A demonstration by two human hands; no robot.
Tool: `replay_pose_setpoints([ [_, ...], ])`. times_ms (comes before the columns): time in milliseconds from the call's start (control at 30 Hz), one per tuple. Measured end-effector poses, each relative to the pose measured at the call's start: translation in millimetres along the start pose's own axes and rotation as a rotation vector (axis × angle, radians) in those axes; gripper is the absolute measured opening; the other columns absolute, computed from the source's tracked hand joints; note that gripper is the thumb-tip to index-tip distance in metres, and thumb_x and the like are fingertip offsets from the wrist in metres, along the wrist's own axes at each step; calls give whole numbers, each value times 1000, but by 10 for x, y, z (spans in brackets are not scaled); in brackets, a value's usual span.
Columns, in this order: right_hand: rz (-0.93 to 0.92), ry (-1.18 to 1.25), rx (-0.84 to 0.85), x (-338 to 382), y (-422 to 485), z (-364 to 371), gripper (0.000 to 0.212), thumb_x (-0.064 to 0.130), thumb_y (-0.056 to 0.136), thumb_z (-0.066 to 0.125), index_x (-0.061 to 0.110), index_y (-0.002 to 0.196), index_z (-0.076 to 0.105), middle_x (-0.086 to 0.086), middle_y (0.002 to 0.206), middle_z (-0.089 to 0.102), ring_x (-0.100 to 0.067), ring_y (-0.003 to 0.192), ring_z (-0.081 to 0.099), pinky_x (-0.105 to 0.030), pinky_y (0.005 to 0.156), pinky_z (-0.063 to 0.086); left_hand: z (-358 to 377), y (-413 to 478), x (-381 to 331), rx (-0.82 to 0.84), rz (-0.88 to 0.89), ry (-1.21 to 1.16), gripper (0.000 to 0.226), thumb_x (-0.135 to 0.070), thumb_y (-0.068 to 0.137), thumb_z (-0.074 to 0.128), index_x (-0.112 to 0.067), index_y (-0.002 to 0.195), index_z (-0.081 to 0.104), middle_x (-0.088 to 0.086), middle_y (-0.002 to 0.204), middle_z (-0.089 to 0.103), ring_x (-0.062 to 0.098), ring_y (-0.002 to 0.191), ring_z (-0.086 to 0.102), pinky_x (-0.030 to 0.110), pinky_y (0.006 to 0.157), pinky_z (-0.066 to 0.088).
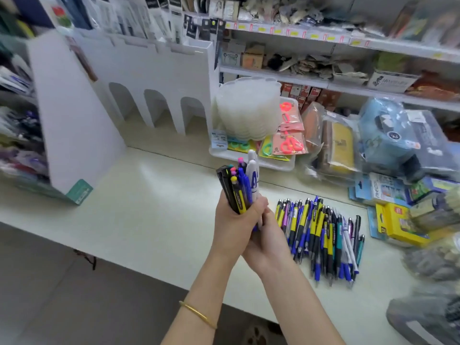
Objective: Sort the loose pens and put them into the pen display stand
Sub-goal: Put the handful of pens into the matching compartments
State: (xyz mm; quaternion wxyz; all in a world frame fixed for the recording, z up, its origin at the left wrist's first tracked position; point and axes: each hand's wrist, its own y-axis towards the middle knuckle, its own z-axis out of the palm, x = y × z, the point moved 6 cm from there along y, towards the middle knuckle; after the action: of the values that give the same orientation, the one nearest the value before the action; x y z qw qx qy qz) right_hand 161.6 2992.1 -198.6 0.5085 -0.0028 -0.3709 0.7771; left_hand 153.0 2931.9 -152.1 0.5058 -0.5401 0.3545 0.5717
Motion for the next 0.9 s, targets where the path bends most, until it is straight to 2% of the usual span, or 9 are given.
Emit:
replay_pose_setpoints([
  [100, -25, -271, 0, -267, -52, 183, 31, 31, 100, 43, 17, 112, 68, -8, 107, 72, -17, 92, 67, -30, 70, 52, -437, 4, -128, -1, -4, -58, 31, -3, 80, 71, -28, 98, 66, -4, 82, 73, 14, 82, 70, 29, 74, 57],
  [233, -355, -697, 7, -359, -126, 737, 24, 25, 92, 51, 13, 96, 72, -14, 96, 68, -18, 76, 59, -27, 56, 46, -1101, -1, -320, 112, -45, -109, 28, -14, 74, 69, -15, 101, 65, 0, 69, 67, 18, 64, 64, 30, 57, 52],
  [300, -448, -826, 139, -591, -163, 1216, 29, 34, 90, 56, 11, 96, 71, -15, 81, 60, -19, 62, 50, -29, 51, 40, -1594, -1, -431, 141, -71, -117, 22, -14, 71, 67, -14, 92, 65, 2, 64, 64, 16, 56, 59, 27, 54, 50],
  [367, -439, -973, 286, -975, -153, 1658, 22, 34, 85, 66, 14, 94, 70, -8, 66, 56, -14, 50, 42, -28, 48, 34, -2110, 12, -536, 150, -89, -85, 16, -11, 73, 70, -13, 87, 64, 5, 63, 63, 17, 52, 57, 26, 52, 49],
  [433, -421, -1114, 369, -1390, -93, 2004, 20, 28, 78, 73, 19, 94, 67, -2, 70, 63, -13, 52, 45, -25, 45, 34, -2612, 33, -645, 150, -105, -69, 13, -5, 75, 69, -10, 85, 64, 6, 62, 63, 18, 50, 56, 26, 51, 48],
  [533, -390, -1163, 435, -1925, 33, 2382, 18, 18, 82, 72, 10, 95, 63, -7, 77, 65, -18, 52, 47, -26, 44, 37, -3296, 91, -803, 153, -124, -14, 10, 2, 86, 62, -7, 85, 65, 3, 61, 64, 17, 52, 57, 24, 52, 49],
  [667, -369, -1116, 466, -2368, 153, 2762, 15, 12, 89, 66, 0, 97, 60, -13, 69, 62, -21, 50, 48, -27, 43, 39, -3903, 178, -976, 136, -157, 4, 14, -9, 88, 65, -6, 102, 64, 2, 69, 66, 15, 59, 62, 26, 57, 51],
  [800, -380, -1128, 480, -2625, 306, 3087, 5, 8, 90, 60, 3, 92, 61, -10, 67, 62, -15, 46, 47, -24, 42, 38, -4257, 385, -1088, 97, -151, -24, 27, -23, 78, 70, -12, 102, 64, 1, 72, 66, 15, 61, 65, 26, 58, 51],
  [900, -357, -1173, 523, -2742, 472, 3306, 8, 8, 92, 58, 2, 95, 61, -8, 68, 61, -13, 48, 46, -23, 45, 38, -4446, 573, -1121, 91, -156, -81, 38, -31, 68, 71, -13, 100, 64, 0, 69, 67, 15, 62, 65, 27, 58, 51],
])
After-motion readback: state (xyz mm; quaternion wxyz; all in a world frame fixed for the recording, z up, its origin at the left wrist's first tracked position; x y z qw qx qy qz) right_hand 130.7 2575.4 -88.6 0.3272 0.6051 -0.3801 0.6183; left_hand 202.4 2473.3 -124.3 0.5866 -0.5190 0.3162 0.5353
